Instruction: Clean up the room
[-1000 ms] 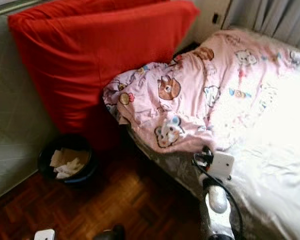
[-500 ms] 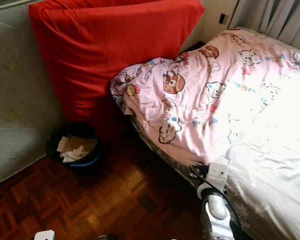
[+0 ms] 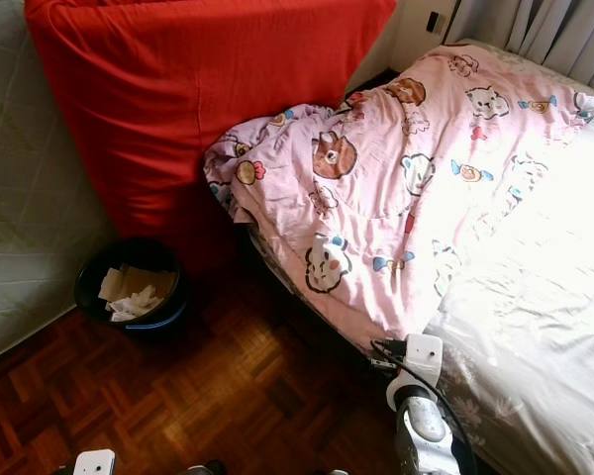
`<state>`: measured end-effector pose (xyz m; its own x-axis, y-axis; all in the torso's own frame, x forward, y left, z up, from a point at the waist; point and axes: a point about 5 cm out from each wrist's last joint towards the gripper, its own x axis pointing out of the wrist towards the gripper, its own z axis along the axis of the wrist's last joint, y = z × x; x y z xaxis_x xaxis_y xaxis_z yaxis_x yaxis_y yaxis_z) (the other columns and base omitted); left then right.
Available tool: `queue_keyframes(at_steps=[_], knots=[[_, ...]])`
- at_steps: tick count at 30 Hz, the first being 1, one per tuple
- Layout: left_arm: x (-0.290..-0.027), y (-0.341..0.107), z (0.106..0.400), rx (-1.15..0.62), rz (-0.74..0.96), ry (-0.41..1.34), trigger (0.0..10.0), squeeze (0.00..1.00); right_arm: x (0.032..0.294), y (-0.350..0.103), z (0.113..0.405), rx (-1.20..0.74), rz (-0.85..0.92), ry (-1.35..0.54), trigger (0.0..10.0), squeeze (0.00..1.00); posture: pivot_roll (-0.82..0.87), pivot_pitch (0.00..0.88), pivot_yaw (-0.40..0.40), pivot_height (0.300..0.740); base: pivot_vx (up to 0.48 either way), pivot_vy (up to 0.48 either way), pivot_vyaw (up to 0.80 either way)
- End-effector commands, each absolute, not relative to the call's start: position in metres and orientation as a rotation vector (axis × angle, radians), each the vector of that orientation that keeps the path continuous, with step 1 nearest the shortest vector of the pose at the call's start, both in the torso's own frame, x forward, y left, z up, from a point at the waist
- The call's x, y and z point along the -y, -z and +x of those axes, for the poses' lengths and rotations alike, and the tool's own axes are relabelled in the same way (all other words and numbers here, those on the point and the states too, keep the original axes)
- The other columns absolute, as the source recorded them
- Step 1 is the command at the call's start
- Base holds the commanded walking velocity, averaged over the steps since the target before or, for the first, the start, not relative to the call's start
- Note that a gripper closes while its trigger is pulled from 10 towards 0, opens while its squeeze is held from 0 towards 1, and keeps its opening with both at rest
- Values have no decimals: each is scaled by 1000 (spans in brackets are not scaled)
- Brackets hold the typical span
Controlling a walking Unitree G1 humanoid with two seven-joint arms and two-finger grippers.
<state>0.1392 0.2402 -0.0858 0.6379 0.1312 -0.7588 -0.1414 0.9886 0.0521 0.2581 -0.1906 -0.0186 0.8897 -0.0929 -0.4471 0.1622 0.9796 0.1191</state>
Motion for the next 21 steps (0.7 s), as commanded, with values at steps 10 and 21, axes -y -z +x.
queue_keyframes(at_steps=[10,21], knots=[[-229,91,131,-882,-1,-126,10000,0,182,38,242,-565,177,66,10000,1000,85,201,-54,740,0,0,0],[-227,91,131,-881,2,-120,10000,0,178,53,227,-669,160,12,10000,0,76,193,-51,740,0,0,0]])
